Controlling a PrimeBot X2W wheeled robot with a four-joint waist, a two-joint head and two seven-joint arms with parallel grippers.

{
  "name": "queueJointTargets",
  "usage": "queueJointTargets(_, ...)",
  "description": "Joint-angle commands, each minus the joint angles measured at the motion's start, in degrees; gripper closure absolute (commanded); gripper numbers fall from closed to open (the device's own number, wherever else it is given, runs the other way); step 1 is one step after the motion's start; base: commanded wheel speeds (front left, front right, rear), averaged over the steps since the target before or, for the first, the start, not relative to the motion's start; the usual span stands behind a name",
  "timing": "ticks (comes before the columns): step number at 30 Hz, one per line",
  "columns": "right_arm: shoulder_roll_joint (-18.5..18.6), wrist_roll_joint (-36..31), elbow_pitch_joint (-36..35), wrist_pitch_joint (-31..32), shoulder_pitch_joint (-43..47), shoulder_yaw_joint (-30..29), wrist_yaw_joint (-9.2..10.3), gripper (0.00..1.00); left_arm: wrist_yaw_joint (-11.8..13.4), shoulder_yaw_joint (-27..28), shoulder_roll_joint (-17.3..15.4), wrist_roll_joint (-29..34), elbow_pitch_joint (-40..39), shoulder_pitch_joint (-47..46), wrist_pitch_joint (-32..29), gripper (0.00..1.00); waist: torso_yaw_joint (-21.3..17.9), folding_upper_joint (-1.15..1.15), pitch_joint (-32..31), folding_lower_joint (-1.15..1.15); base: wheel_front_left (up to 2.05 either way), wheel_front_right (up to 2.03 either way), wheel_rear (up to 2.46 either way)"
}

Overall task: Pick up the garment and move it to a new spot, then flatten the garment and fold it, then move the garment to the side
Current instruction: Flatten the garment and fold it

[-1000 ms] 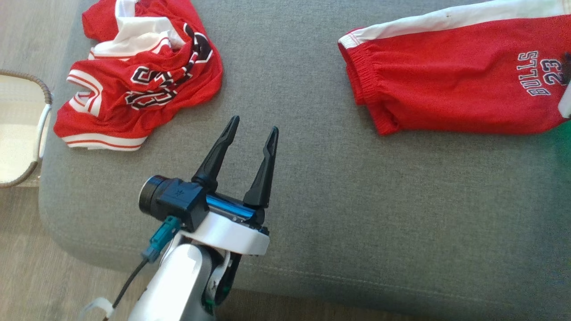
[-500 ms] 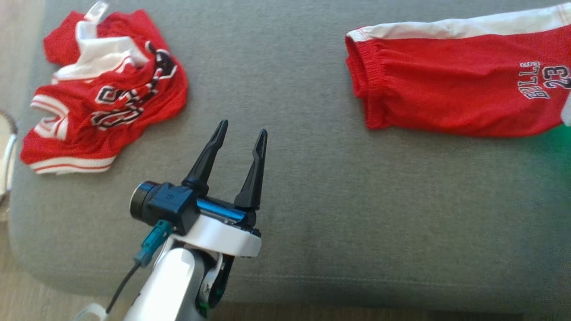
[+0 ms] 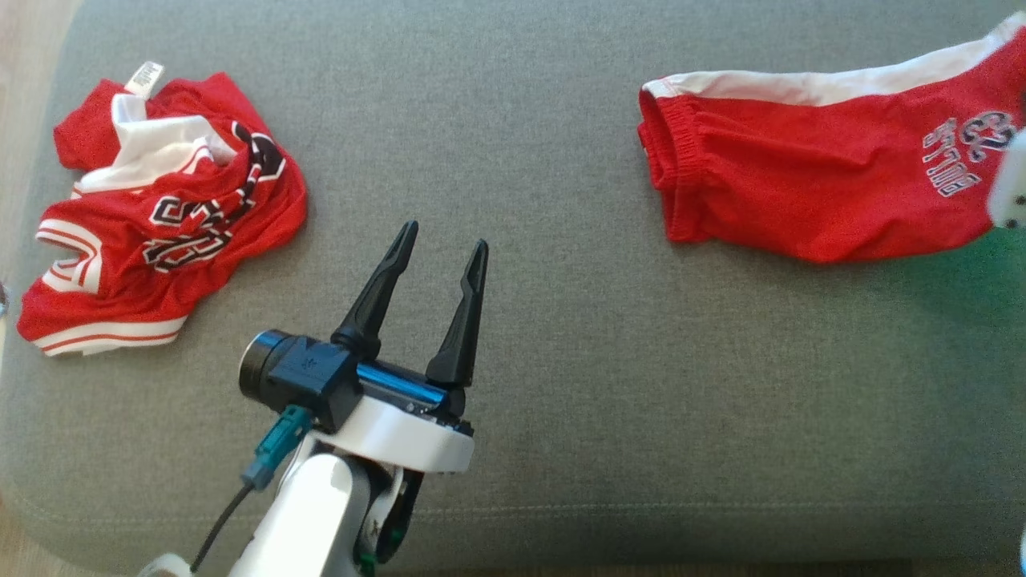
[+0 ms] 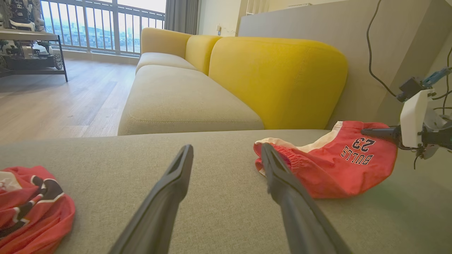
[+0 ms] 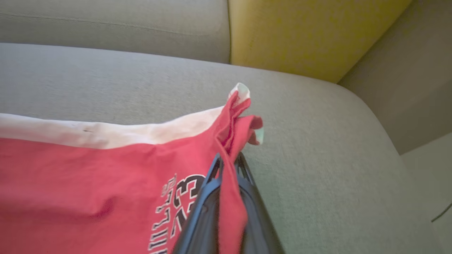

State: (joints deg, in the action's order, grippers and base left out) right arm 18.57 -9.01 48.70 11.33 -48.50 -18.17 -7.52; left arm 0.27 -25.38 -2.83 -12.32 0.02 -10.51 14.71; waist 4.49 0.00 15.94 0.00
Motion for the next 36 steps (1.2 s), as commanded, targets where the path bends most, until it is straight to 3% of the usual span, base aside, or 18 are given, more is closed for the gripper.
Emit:
queueJointTargets(1,-0.9,0.2,-3.5,-0.7,-0.5,1.9,0.03,1.0,0.2,1.4,-0.1,-0.2,-1.9,0.1,0.3,0.0,-0.1,0.0,-0.9,0.0,0.0,0.0,0.0)
queueJointTargets(19,-9.2,7.3,-14.1,3.6,3.4,22.1,0.03,1.0,1.1,-0.3,-0.1,-1.6,-1.0,3.0,0.3,0.0,3.6,0.0,-5.4,0.0,0.0,0.0,0.0)
queueJointTargets(30,-11.9,9.7,-13.0,5.1,5.3,29.5,0.03,1.0,1.5,-1.3,-0.1,-2.5,-1.3,2.9,0.3,0.0,5.2,0.0,-5.3,0.0,0.0,0.0,0.0)
queueJointTargets(32,-12.2,10.0,-12.8,5.0,5.6,30.6,0.03,0.85,1.6,-1.3,-0.1,-2.6,-1.3,2.9,0.3,0.0,5.3,0.0,-5.1,0.0,0.0,0.0,0.0)
queueJointTargets(33,-12.3,10.0,-12.7,5.0,5.8,31.0,0.03,0.66,1.6,-1.3,-0.1,-2.6,-1.3,2.9,0.3,0.0,5.3,0.0,-5.0,0.0,0.0,0.0,0.0)
queueJointTargets(34,-12.4,9.9,-12.7,4.8,6.1,31.2,0.03,0.14,1.6,-1.4,0.0,-2.7,-1.3,2.9,0.3,0.0,5.3,0.0,-5.0,0.0,0.0,0.0,0.0)
queueJointTargets(35,-12.4,10.0,-12.8,4.5,6.3,31.3,0.03,0.0,1.7,-1.4,0.0,-2.7,-1.3,2.9,0.3,0.0,5.4,0.0,-5.0,0.0,0.0,0.0,0.0)
queueJointTargets(36,-12.6,10.1,-13.0,4.1,6.7,31.2,0.03,0.0,1.7,-1.4,0.0,-2.7,-1.3,2.9,0.3,0.0,5.3,0.0,-5.1,0.0,0.0,0.0,0.0)
